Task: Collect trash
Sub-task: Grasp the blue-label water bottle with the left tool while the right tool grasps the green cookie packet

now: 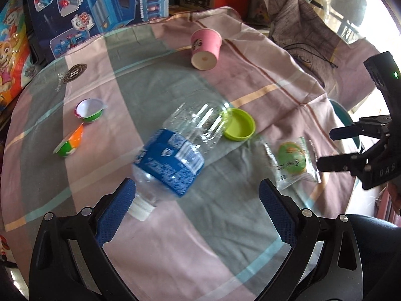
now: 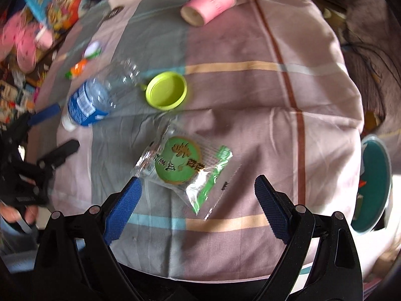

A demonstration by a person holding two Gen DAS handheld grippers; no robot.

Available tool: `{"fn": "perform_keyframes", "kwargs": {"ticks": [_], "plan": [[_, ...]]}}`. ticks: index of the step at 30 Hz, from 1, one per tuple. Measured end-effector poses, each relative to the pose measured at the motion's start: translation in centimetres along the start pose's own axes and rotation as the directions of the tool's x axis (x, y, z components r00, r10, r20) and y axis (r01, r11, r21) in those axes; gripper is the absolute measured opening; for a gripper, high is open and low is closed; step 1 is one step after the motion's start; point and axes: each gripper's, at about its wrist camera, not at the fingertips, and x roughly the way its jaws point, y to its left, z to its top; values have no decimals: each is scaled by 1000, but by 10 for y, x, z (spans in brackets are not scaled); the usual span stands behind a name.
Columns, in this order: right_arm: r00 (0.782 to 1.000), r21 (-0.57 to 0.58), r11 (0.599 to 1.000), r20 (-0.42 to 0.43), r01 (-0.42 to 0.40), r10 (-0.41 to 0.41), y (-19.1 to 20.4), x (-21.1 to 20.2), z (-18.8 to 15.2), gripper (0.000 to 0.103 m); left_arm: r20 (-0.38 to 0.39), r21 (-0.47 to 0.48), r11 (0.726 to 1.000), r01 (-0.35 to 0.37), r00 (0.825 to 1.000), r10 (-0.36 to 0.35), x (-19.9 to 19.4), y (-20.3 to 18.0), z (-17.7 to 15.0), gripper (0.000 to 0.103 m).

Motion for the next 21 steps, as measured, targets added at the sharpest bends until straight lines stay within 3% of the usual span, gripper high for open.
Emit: {"fn": "perform_keyframes", "kwargs": {"ticks": [4, 9, 21], "plan": [[996, -153, 986, -53, 62, -71, 25, 15, 5, 88, -9, -8, 1000, 4, 1000, -4, 5, 16, 2, 99], [987, -244, 964, -92, 103, -129, 39, 33, 15, 88, -35, -8, 1000, 7, 999, -7, 18, 27, 9, 99], [984, -225, 971, -134, 85, -118, 30, 57, 44, 88, -72, 76, 996, 36, 997, -31, 52, 24, 38, 99]]}}
